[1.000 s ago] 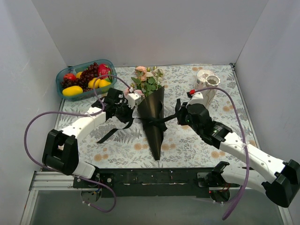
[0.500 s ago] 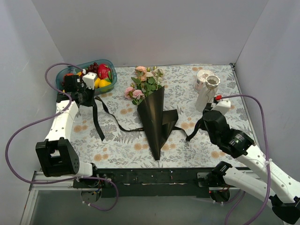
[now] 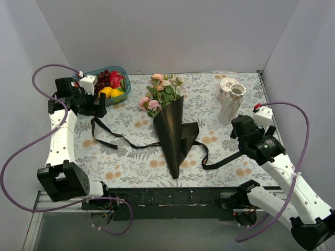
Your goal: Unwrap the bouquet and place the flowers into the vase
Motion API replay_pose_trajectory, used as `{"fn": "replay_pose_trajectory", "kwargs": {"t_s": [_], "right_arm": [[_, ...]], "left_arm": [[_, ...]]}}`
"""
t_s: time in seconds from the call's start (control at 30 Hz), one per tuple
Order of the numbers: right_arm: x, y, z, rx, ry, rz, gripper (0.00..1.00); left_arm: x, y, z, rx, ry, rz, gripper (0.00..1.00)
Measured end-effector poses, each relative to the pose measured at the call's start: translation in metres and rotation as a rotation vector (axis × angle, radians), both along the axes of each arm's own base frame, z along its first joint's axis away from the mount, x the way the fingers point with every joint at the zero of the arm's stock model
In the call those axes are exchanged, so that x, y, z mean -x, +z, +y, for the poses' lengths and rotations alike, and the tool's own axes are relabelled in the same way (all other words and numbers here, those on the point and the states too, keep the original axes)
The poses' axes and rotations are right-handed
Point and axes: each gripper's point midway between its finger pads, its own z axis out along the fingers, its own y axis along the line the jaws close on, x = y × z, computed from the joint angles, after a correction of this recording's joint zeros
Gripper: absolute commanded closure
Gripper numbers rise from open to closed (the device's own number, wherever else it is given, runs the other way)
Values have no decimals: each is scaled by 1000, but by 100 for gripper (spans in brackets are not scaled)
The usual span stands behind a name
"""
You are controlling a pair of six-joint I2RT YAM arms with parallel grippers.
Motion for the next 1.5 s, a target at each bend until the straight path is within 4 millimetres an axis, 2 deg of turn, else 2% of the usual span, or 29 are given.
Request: {"fn": "replay_pose_trajectory", "kwargs": {"t_s": [0.1, 0.17, 0.23, 0.33, 0.4, 0.47, 0.67, 0.87, 1.03, 1.4, 1.47, 1.5], "right_arm": [[-5, 25, 0, -6, 22, -50, 2], [-10, 49, 3, -16, 53, -100, 2], [-17, 73, 8, -28, 88, -150, 2], [-27, 96, 18, -46, 141, -207, 2], [-32, 101, 26, -55, 186, -224, 2], [-36, 104, 34, -62, 237, -238, 2], [-39, 101, 53, -77, 371, -266, 5], [-38, 95, 63, -78, 448, -276, 11], [-39, 87, 68, -80, 479, -266, 17], [-40, 81, 76, -89, 519, -263, 27], [-40, 81, 77, -93, 526, -266, 30], [-39, 82, 77, -95, 528, -267, 30]], "left_arm": [[-10, 39, -23, 59, -84, -67, 2], [-19, 63, -54, 97, -178, -117, 2], [-21, 74, -94, 140, -287, -142, 2], [-9, 66, -167, 237, -488, -110, 2], [-3, 54, -199, 303, -583, -67, 2], [-3, 33, -217, 364, -644, -16, 2], [-5, -36, -239, 515, -761, 125, 2], [-10, -69, -252, 579, -841, 176, 2], [-12, -85, -258, 590, -876, 192, 2], [-18, -96, -267, 567, -928, 153, 2], [-19, -102, -268, 564, -928, 159, 5], [-19, -105, -269, 564, -928, 165, 11]]}}
